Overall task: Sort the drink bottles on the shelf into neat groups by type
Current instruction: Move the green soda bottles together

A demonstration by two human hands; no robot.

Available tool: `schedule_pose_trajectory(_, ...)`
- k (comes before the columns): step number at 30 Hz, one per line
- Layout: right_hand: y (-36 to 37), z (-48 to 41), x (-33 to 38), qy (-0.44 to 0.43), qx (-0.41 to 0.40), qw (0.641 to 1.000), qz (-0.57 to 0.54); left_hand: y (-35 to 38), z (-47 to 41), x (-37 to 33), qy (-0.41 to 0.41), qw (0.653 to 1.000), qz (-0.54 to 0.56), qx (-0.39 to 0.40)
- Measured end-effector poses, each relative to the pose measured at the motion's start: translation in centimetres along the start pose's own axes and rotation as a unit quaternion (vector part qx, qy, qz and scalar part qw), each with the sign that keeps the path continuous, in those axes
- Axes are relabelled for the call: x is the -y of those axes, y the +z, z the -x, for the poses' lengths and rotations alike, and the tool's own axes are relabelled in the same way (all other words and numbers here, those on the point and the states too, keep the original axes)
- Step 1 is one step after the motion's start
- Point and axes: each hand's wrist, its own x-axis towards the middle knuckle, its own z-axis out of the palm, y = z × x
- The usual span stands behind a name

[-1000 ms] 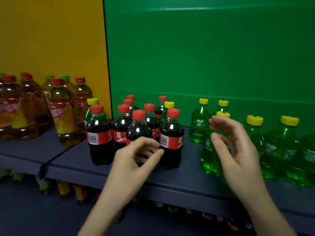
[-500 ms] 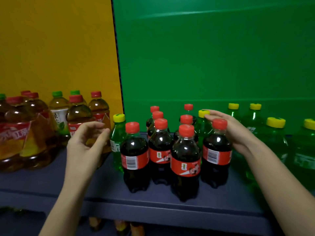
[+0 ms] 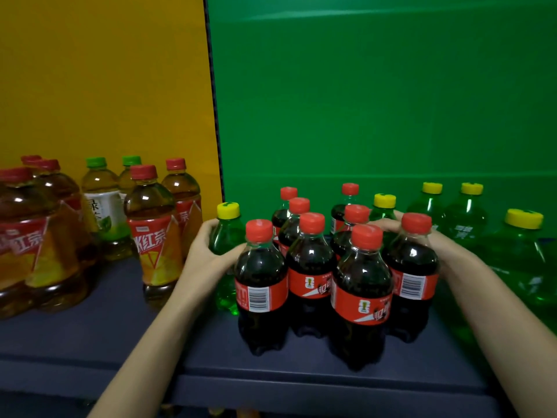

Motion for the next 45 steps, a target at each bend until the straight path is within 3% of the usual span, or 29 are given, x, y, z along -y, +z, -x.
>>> schedule_pose_trajectory(7,-0.5,-1.6,0.0,-0.067,-0.108,0.992,0.026,0.7,-1.0,0.4,0.066,0.997,0.038,-0.028)
schedule_pose_trajectory(14,-0.9,-2.1,2.7,-0.167,-0.204,0.965,-0.007,-0.3,-2.5,-4.5,0.159,0.983,-0.019,-0.094)
schedule_pose_trajectory(20,-1.5,-0.8,6.5,-0.286,-0.275,0.916,-0.061,-0.8,-3.9,-10.2,0.233,0.968,-0.016,-0.088)
schedule_pose_trajectory(26,-2.0,3.2,9.5,-0.357,-0.282,0.883,-0.114,1.0,-3.7,-14.8,0.282,0.958,0.049,-0.035)
schedule_pose_trajectory(31,-3.4,7.5,9.9,-0.353,-0.265,0.886,-0.141,4.7,-2.1,-16.6,0.293,0.952,0.088,0.012)
schedule_pose_trajectory(37,-7.4,12.1,8.1,-0.310,-0.307,0.894,-0.105,10.5,1.4,-18.1,0.301,0.946,0.115,0.034)
schedule_pose_trajectory(45,-13.7,16.1,3.4,-0.223,-0.301,0.925,-0.062,20.5,6.4,-15.9,0.232,0.958,0.140,0.090)
